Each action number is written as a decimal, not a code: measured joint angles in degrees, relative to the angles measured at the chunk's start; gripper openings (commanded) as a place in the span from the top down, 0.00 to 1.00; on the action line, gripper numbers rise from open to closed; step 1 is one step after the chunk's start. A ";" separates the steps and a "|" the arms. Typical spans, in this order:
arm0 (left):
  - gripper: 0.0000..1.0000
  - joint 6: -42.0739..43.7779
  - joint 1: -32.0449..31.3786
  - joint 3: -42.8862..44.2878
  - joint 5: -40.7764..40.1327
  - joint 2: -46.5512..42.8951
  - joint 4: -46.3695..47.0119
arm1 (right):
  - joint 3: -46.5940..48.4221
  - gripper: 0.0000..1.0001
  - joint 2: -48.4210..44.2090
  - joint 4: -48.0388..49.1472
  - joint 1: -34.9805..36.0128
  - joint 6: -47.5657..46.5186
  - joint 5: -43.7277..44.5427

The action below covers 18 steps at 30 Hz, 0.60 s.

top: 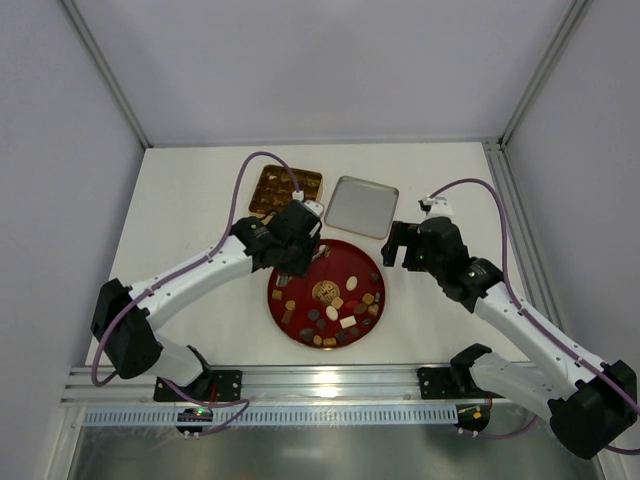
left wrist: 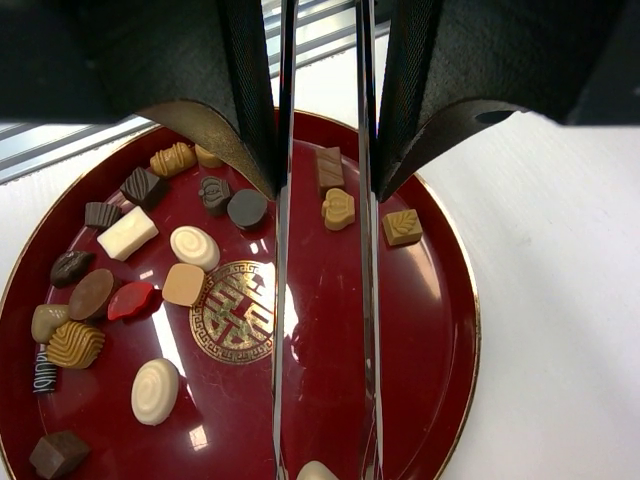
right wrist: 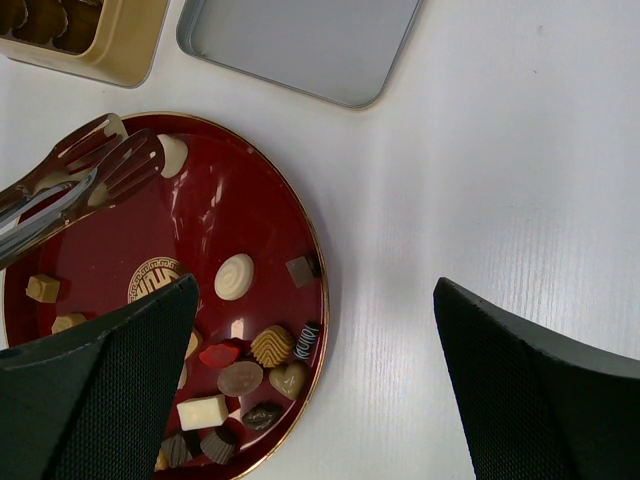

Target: Pack the chocolate

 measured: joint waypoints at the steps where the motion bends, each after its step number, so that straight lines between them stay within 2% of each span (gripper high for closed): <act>1: 0.59 0.00 -0.02 0.00 -0.11 0.13 0.02 | 0.00 0.00 0.00 0.00 0.00 0.00 0.00; 18: 0.60 0.07 -1.14 0.00 -1.27 3.52 1.33 | -0.09 0.01 -0.20 -0.04 -0.11 -0.02 0.02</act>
